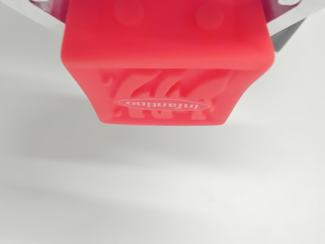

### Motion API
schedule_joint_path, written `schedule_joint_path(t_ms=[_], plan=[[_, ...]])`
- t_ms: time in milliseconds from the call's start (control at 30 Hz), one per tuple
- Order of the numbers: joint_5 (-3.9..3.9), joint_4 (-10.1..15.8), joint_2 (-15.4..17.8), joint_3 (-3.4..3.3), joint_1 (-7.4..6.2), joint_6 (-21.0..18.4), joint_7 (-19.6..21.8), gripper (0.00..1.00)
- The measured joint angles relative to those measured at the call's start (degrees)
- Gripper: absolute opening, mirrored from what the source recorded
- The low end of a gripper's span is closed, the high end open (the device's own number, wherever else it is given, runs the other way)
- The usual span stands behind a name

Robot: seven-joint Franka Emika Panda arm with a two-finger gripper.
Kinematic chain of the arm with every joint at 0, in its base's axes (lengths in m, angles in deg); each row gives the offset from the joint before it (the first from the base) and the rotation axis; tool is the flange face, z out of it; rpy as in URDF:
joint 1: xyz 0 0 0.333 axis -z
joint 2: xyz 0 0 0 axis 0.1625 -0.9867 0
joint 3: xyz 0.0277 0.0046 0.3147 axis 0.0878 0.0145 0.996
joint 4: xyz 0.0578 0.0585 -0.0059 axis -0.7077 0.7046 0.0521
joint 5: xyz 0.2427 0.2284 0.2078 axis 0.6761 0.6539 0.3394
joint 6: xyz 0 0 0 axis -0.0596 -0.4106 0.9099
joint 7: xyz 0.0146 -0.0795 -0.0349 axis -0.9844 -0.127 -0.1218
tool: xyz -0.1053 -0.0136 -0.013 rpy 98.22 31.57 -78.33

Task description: Destack cube

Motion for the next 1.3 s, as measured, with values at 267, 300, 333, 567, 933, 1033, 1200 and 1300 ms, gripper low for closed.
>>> schedule_joint_path(t_ms=[267, 300, 333, 567, 933, 1033, 1200, 1300], plan=[[-0.01, -1.79, -1.93, -0.45, 0.73, 0.16, -2.39, 0.0], [-0.01, -2.04, -2.18, -0.52, 0.8, 0.17, -2.66, 0.0], [-0.01, -2.3, -2.45, -0.57, 0.88, 0.17, -2.97, 0.0], [-0.01, -3.92, -4.13, -0.92, 1.51, 0.23, -5.01, 0.0], [-0.01, -6.36, -6.61, -1.37, 2.41, 0.3, -7.83, 0.0], [-0.01, -6.5, -7.54, -1.48, 2.42, 1.14, -7.97, 0.0], [-0.07, -6.8, -10.03, -1.54, 2.37, 3.06, -7.97, 0.0], [-0.12, -6.91, -11.06, -1.62, 2.32, 3.99, -7.97, 0.0]])
